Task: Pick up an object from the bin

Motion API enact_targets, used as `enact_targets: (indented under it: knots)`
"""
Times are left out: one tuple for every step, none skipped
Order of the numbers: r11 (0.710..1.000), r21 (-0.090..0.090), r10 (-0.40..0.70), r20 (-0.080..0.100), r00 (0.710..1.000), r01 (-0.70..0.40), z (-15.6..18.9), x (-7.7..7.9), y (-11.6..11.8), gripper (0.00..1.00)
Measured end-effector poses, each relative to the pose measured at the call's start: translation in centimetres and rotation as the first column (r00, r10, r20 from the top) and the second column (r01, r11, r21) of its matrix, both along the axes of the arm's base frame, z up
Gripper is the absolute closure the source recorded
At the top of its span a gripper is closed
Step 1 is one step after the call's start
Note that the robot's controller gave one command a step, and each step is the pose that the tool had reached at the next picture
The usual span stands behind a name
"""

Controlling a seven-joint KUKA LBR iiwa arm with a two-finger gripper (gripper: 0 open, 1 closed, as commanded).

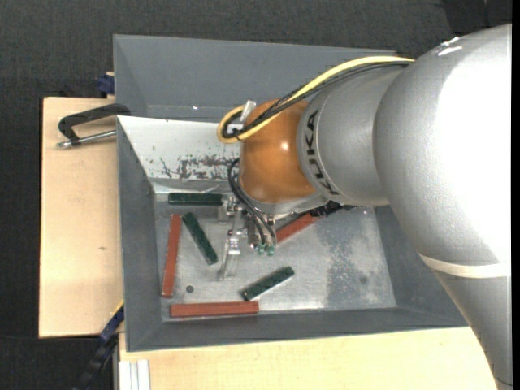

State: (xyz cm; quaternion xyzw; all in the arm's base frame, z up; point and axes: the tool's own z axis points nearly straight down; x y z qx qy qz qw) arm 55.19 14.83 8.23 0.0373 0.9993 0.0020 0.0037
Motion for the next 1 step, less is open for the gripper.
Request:
enact_targets:
  knots:
    - [1.0, -0.004, -0.011, -0.003, 1.0, 0.011, -1.18, 1.65, 0.26, 0.0]
